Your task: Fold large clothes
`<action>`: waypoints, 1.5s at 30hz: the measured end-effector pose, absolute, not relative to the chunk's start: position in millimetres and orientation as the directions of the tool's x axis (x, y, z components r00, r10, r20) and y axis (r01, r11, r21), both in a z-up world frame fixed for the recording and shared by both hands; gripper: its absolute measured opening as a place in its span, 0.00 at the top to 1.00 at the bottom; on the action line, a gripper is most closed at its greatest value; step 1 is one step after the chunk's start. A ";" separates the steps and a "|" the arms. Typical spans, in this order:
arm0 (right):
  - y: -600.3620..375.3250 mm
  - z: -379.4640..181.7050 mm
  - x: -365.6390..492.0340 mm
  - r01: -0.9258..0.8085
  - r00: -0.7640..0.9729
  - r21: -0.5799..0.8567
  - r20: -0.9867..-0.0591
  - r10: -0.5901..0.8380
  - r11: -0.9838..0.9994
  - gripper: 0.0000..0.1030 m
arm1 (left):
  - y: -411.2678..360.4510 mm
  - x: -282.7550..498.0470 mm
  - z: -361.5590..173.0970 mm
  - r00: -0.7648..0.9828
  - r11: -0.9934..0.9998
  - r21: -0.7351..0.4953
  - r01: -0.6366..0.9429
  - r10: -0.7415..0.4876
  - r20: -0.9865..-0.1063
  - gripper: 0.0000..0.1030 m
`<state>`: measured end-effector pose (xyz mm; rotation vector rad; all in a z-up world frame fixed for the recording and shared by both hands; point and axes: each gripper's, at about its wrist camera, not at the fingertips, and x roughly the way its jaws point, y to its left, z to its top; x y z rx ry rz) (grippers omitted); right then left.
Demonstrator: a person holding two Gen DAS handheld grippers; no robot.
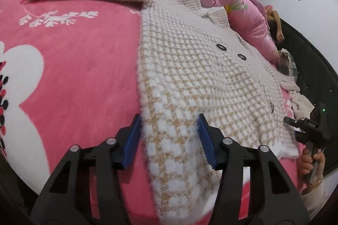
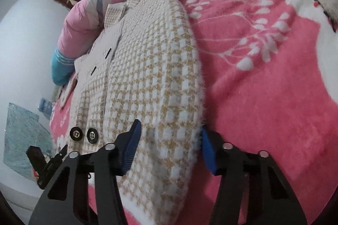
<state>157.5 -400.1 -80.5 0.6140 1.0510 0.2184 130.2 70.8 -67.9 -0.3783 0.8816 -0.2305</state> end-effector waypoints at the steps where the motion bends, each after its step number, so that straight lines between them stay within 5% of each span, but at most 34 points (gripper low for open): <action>1: -400.7 -80.5 154.1 0.115 0.486 0.582 -0.740 0.466 0.805 0.59 | 69.9 127.1 -66.7 0.612 0.909 -0.412 0.053 -0.356 -0.707 0.58; 9: -400.3 -87.4 118.8 0.112 0.428 0.663 -0.704 0.567 0.740 0.79 | 74.6 109.1 -73.0 0.577 0.893 -0.449 0.044 -0.389 -0.718 0.60; 16: -383.2 -86.1 144.0 0.062 0.471 0.586 -0.731 0.493 0.808 0.90 | 54.3 128.2 -66.2 0.586 0.950 -0.310 -0.025 -0.238 -0.775 0.68; 20: -388.5 -51.6 130.4 0.027 0.541 0.599 -0.682 0.492 0.801 0.93 | 41.0 122.8 -42.3 0.606 0.981 -0.192 -0.005 -0.150 -0.782 0.88; 32: -398.8 47.7 66.7 -0.120 0.685 0.545 -0.560 0.466 0.830 0.93 | 35.4 60.2 31.8 0.698 0.994 -0.100 0.052 -0.108 -0.708 0.93; 42: -409.2 17.9 -33.2 -0.061 0.608 0.581 -0.623 0.492 0.811 0.93 | 47.6 -20.2 10.3 0.613 0.991 -0.127 0.046 -0.129 -0.780 0.92; 45: -405.0 -34.6 -26.0 0.074 0.474 0.468 -0.793 0.382 0.880 0.91 | 55.0 -11.7 -26.5 0.530 0.993 -0.114 -0.005 -0.094 -0.843 0.86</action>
